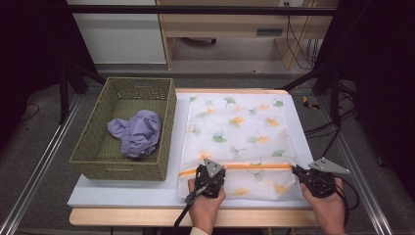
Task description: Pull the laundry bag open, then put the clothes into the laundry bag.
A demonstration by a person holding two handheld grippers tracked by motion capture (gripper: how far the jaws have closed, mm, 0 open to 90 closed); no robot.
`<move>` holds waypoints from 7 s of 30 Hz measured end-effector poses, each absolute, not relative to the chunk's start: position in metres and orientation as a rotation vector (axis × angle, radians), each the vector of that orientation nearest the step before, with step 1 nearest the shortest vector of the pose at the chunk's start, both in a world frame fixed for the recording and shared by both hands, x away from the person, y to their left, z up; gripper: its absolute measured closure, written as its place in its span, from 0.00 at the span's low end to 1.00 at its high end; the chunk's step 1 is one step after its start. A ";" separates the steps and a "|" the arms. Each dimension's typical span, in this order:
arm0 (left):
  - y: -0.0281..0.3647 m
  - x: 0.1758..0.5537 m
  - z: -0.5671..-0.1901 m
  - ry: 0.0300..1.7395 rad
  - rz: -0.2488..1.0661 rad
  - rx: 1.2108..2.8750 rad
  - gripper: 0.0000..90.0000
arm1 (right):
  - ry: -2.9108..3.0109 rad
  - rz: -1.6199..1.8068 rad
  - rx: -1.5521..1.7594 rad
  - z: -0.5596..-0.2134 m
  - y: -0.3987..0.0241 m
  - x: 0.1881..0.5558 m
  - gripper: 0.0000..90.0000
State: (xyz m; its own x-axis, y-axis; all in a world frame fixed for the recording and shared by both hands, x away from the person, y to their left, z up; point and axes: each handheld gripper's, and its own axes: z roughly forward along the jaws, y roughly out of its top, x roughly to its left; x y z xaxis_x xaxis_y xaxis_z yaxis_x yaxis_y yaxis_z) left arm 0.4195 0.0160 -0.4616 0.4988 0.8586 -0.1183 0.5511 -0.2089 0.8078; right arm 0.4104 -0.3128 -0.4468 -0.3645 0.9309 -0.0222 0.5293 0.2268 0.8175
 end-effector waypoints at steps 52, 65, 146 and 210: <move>0.089 0.402 -0.479 1.320 0.502 1.784 1.00 | 1.982 0.998 1.334 -0.446 -0.312 0.403 0.95; 0.098 0.397 -0.486 1.339 0.501 1.764 1.00 | 1.978 0.997 1.346 -0.446 -0.313 0.404 0.95; 0.079 0.408 -0.472 1.218 0.474 1.614 0.43 | 1.831 1.126 1.347 -0.438 -0.320 0.411 0.22; 0.143 0.361 -0.442 0.919 0.538 1.788 0.11 | 2.454 1.027 0.826 -0.472 -0.179 0.457 0.51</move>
State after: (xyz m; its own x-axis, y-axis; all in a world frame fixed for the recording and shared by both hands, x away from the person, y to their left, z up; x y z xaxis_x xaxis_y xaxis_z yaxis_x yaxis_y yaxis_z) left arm 0.3611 0.1433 -0.4417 0.6104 0.7903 -0.0544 0.3391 -0.1986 0.9196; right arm 0.4566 -0.1793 -0.4722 -0.7666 0.6349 -0.0956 0.3777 0.5663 0.7325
